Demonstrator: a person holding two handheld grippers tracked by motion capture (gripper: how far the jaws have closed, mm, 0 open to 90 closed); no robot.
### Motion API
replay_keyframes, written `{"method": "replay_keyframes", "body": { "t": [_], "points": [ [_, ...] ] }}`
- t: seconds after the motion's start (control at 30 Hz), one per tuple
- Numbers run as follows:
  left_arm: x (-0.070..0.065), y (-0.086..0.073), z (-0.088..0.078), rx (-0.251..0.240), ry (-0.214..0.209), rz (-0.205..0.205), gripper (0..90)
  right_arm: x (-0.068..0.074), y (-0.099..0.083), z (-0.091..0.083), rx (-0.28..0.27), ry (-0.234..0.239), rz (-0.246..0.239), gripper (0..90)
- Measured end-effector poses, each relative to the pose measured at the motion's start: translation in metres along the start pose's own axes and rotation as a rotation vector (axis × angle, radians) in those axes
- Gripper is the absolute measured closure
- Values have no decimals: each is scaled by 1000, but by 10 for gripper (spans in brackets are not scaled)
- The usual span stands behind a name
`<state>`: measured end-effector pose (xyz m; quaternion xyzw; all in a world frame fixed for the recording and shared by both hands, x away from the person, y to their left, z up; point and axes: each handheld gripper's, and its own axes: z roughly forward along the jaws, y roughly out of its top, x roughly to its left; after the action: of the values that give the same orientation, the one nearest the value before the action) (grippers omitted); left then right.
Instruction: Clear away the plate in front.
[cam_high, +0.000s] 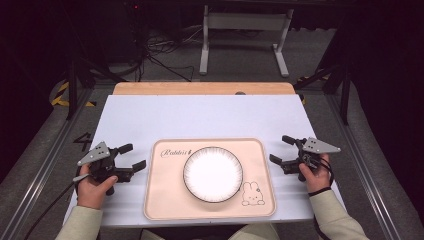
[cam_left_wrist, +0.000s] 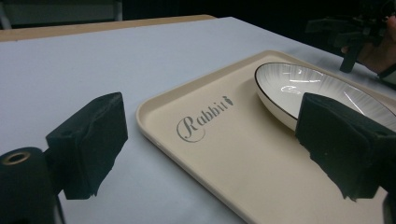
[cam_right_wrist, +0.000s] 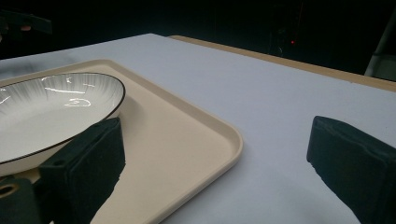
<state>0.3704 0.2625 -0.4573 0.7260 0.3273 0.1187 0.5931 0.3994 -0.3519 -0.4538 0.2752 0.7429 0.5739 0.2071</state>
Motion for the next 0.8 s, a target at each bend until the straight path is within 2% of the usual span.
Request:
{"method": "replay_keyframes", "body": {
  "t": [0.1,0.27,0.4,0.67,0.77,0.8],
  "points": [
    [2,-2,-1,-7,7,-5,82,0,0,0,0,1,1,46],
    [2,-5,-1,-4,42,8,70,0,0,0,-1,4,-1,46],
    [1,-8,3,21,57,40,65,0,0,0,-1,6,-2,46],
    [0,-10,6,44,63,55,49,0,0,0,-1,7,-1,47],
    [-2,-10,6,49,75,71,46,0,0,0,-2,6,1,47],
    [-4,-11,6,48,85,92,45,0,0,0,-1,6,3,47]
  ]
}}
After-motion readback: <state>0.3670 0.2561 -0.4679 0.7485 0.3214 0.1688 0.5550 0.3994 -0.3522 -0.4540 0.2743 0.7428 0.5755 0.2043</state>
